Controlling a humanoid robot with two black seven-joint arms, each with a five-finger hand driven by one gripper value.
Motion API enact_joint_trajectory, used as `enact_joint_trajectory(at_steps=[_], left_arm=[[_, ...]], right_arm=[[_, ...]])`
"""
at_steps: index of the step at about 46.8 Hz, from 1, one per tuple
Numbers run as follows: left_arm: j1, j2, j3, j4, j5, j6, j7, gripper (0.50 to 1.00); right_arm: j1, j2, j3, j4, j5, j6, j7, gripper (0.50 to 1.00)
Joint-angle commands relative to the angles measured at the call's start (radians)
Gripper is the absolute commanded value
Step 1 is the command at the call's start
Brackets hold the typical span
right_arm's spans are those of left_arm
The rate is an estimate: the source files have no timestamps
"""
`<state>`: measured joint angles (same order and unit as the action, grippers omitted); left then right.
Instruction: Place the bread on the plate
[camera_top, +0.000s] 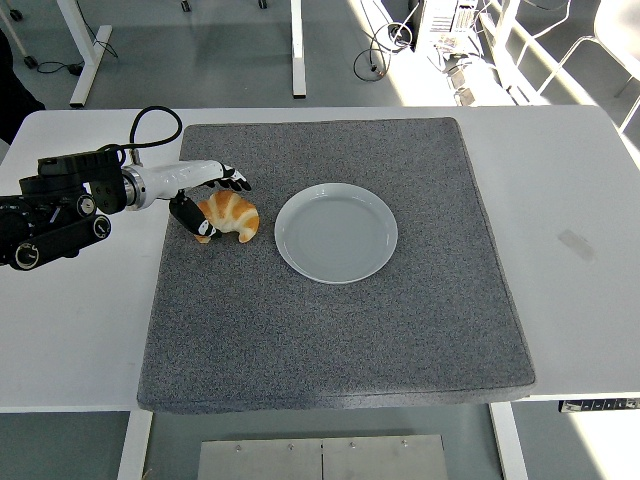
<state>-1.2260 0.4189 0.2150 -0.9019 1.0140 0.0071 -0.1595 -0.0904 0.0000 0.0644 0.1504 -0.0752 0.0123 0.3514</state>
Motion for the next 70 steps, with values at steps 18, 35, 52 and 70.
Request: enact_joint_trajectory(at_steps=[18, 35, 52, 70], left_arm=[[0.008, -0.002, 0.001, 0.001, 0.02, 0.031, -0.002, 0.655], [-0.006, 0.009, -0.009, 0.0, 0.012, 0.031, 0.001, 0.596], [-0.119, 0.021, -0.062, -0.019, 0.0, 0.007, 0.0, 0.599], [-0.153, 0.014, -0.121, -0.075, 0.002, -0.018, 0.005, 0.607]], right_arm=[[0.0, 0.0, 0.0, 0.0, 0.0, 0.0, 0.0, 1.0], [0.0, 0.0, 0.0, 0.0, 0.0, 0.0, 0.001, 1.0], [0.0, 0.0, 0.0, 0.0, 0.0, 0.0, 0.0, 1.0], [0.0, 0.0, 0.0, 0.0, 0.0, 0.0, 0.0, 1.0]])
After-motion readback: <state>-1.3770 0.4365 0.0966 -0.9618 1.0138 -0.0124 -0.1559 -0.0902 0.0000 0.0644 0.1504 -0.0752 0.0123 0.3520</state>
